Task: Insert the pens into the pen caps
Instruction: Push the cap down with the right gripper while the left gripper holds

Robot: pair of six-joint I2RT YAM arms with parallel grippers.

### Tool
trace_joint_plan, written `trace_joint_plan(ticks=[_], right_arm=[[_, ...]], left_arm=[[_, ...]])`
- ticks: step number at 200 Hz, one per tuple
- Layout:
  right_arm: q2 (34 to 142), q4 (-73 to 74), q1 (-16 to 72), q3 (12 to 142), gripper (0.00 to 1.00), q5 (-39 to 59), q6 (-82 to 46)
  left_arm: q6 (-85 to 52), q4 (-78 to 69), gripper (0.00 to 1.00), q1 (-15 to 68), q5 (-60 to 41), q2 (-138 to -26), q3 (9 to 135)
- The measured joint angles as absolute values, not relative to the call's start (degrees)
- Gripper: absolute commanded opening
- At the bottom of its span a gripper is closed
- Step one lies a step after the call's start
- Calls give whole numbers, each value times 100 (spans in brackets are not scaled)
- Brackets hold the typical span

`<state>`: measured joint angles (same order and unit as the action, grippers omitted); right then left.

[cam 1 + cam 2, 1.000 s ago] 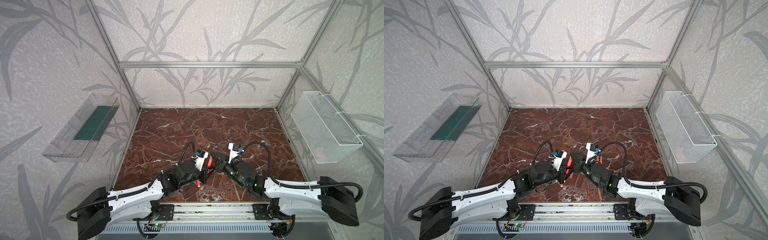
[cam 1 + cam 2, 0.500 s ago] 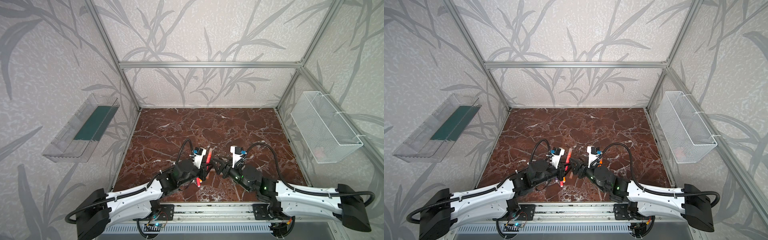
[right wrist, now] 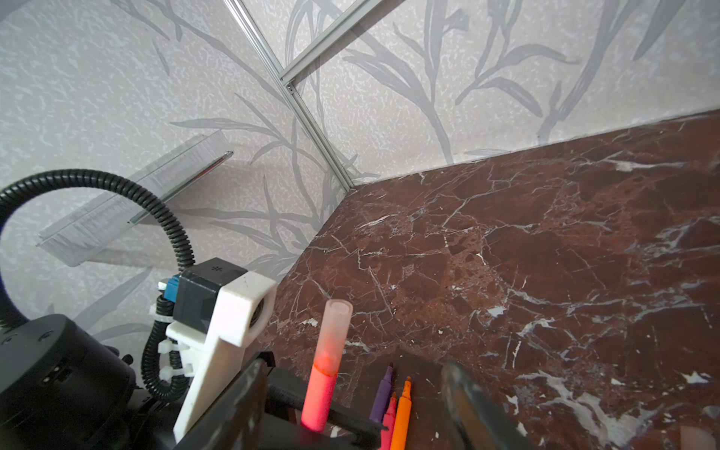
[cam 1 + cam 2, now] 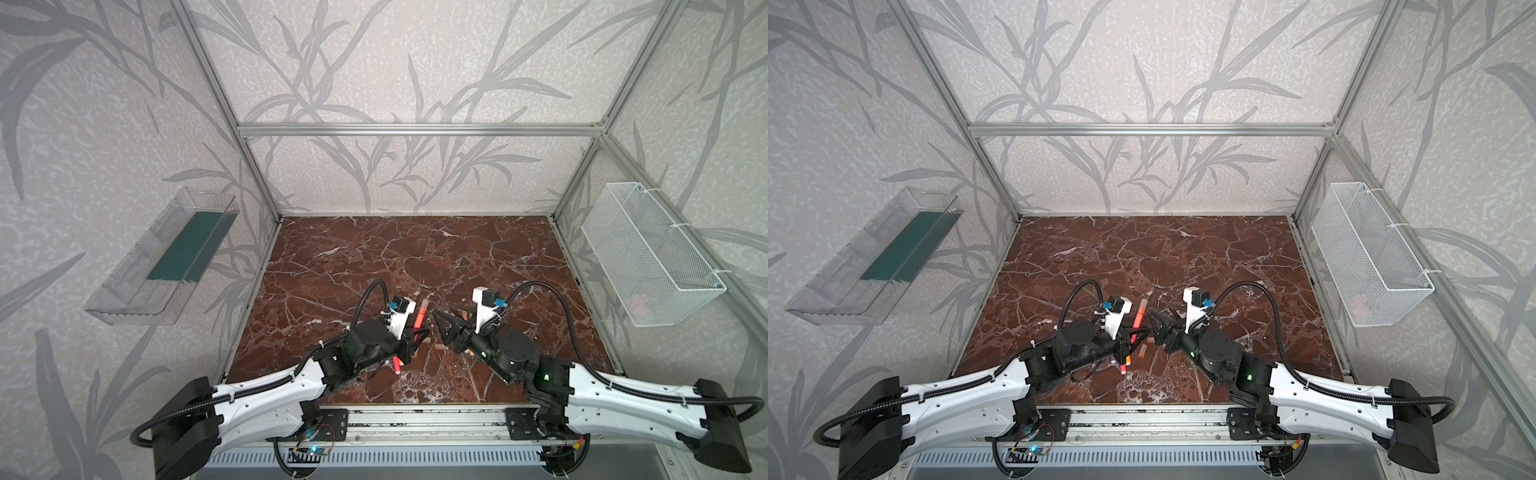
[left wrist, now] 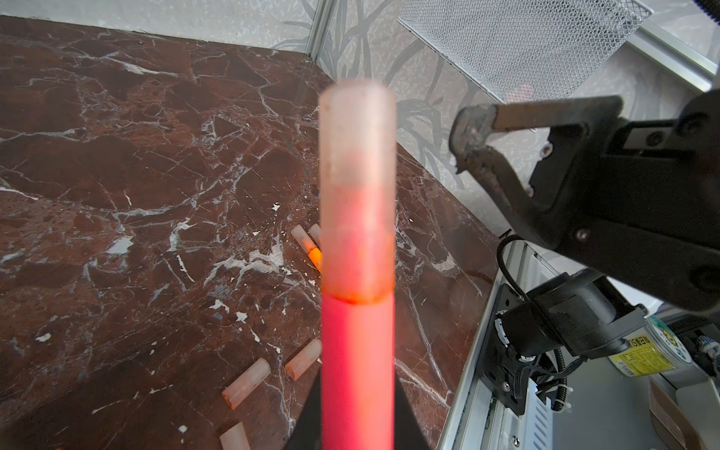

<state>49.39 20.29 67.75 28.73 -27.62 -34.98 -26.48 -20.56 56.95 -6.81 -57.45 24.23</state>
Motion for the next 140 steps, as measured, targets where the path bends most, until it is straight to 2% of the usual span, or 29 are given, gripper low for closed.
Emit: trace_joint_plan(ticks=[92,140], right_arm=[[6156,1911,6287,3642,50,-2206,-3634],[6375,1859,6189,3747,33,-1946,-3837]], left_arm=[[-2543,-2187,0,5732,-941,-5876,2423],[-2517,-2191,0,5732,-954,-5881,2423]])
